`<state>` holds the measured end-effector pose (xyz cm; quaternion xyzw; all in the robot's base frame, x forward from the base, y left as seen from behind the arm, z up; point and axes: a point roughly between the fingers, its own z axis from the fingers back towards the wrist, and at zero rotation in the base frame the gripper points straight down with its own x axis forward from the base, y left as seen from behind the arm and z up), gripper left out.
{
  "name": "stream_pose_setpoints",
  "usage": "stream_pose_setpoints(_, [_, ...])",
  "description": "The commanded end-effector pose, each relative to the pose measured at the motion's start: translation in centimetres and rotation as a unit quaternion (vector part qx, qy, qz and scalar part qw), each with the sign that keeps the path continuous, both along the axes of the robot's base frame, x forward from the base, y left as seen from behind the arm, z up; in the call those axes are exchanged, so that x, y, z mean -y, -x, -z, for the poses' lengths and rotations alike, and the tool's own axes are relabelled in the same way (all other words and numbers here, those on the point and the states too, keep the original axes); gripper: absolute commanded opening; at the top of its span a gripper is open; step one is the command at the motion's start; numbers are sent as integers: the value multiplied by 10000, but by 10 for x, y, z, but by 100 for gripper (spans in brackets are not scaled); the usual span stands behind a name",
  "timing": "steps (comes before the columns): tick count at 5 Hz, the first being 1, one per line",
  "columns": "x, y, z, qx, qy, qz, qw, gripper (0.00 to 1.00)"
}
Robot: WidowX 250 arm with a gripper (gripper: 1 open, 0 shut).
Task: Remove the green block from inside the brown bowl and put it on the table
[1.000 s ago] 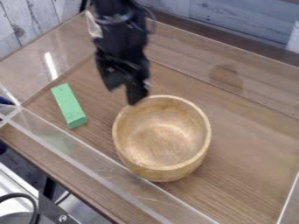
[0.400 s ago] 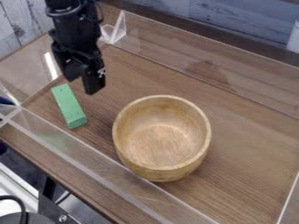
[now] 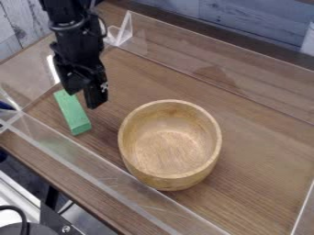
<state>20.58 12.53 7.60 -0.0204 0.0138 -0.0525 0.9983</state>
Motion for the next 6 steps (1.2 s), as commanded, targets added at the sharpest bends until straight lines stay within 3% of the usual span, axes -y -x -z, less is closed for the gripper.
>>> stream_pose_setpoints(1, [-6,-3,-2,91,-117,-76,9999,100])
stream_pose_setpoints(6, [-7,-10,10,22,-91,-235,9997,100])
